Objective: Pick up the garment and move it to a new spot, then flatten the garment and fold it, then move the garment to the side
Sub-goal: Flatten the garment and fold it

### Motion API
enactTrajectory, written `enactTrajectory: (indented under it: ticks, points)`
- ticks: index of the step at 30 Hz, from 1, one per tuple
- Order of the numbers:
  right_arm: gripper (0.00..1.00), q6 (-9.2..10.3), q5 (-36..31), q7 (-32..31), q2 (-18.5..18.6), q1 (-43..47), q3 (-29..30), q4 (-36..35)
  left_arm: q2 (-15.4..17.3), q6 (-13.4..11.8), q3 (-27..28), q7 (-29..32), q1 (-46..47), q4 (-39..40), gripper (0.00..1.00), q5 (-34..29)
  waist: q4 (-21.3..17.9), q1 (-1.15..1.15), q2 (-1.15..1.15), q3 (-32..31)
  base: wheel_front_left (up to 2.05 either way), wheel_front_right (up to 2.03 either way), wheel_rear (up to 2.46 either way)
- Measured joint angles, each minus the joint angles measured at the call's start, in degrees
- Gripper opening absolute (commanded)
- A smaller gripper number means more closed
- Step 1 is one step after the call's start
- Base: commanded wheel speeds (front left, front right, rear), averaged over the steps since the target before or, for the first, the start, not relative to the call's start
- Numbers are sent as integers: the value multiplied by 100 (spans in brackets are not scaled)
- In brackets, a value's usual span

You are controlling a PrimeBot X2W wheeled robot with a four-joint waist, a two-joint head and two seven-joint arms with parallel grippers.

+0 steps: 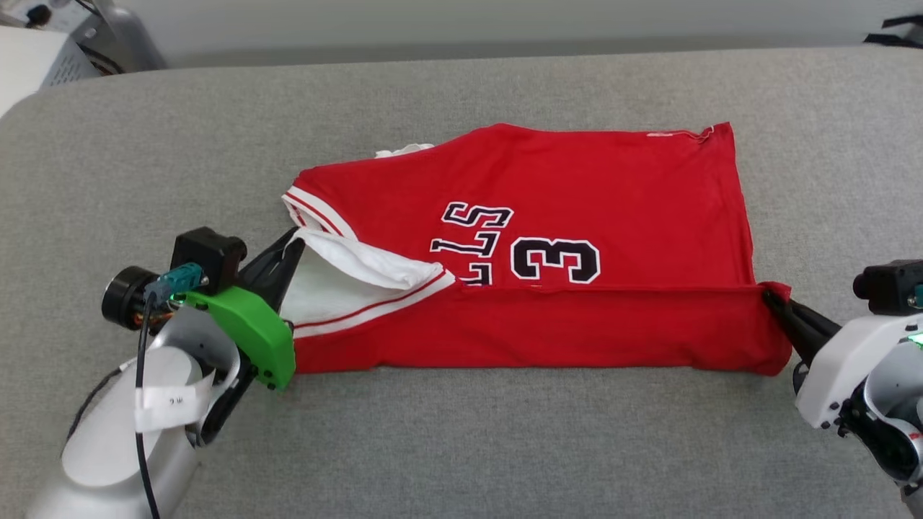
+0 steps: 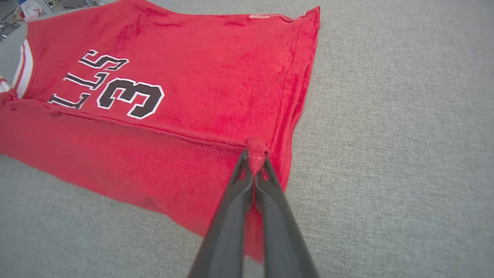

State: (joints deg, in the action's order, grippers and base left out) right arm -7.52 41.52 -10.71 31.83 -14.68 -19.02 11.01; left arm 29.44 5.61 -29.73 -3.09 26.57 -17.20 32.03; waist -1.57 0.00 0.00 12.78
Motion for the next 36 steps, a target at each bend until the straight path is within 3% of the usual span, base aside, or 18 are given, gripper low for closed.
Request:
enactTrajectory:
  ticks: [12,19,20,21,22,27,32,36]
  points:
    - [0,0,-52,186,-259,-1181,-485,1120,-270,155,-541,-247,1131,-1774,0,-70,-204,1,0,826,0,0,0]
    - [0,-2,-55,528,-263,-1390,-771,1445,-420,156,-916,-712,1354,-2362,0,135,-235,1,0,954,0,0,0]
    - [20,-2,-36,591,-264,-1390,-793,1462,-432,156,-973,-760,1368,-2420,18,194,-230,1,0,933,0,0,0]
    - [43,-2,-13,614,-257,-1389,-820,1471,-445,156,-1020,-806,1388,-2480,43,242,-221,1,0,904,0,0,0]
    - [100,-2,2,668,-241,-1388,-842,1468,-446,156,-1062,-867,1418,-2520,100,249,-210,1,0,869,0,0,0]
    - [100,-1,47,960,-175,-1278,-761,1302,-419,170,-1198,-992,1429,-2559,100,315,-137,1,0,668,0,0,0]
    - [100,-1,51,1048,-59,-966,-626,956,-163,170,-1277,-992,1499,-2261,100,537,-49,1,0,397,0,0,0]
    - [100,-1,-5,1039,-63,-788,-485,711,14,170,-1269,-662,1660,-1867,100,673,26,1,0,206,0,0,0]
